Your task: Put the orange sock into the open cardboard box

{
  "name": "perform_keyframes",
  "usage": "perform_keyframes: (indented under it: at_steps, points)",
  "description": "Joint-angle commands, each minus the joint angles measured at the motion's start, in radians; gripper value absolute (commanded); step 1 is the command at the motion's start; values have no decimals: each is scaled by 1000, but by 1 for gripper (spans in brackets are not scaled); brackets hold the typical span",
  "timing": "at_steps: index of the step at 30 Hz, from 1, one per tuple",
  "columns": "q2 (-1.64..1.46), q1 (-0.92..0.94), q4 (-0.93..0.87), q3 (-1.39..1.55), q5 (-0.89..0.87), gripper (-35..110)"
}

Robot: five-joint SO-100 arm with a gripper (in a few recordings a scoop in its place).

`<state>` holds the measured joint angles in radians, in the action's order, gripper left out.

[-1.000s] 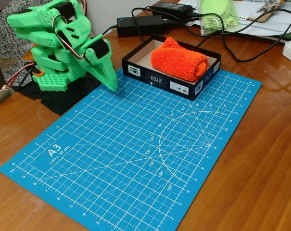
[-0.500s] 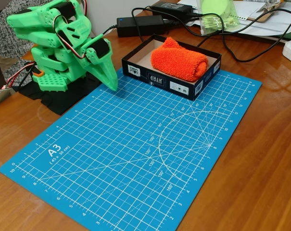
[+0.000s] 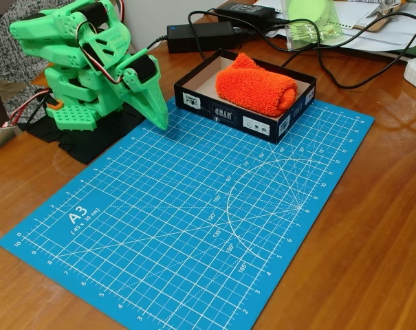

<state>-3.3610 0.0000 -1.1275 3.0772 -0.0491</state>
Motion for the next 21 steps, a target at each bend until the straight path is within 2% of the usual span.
perform_keyframes:
  at_steps: [1,21]
  points:
    - [-15,11,6,-3,-11,0]
    - [-15,12,8,-3,-14,0]
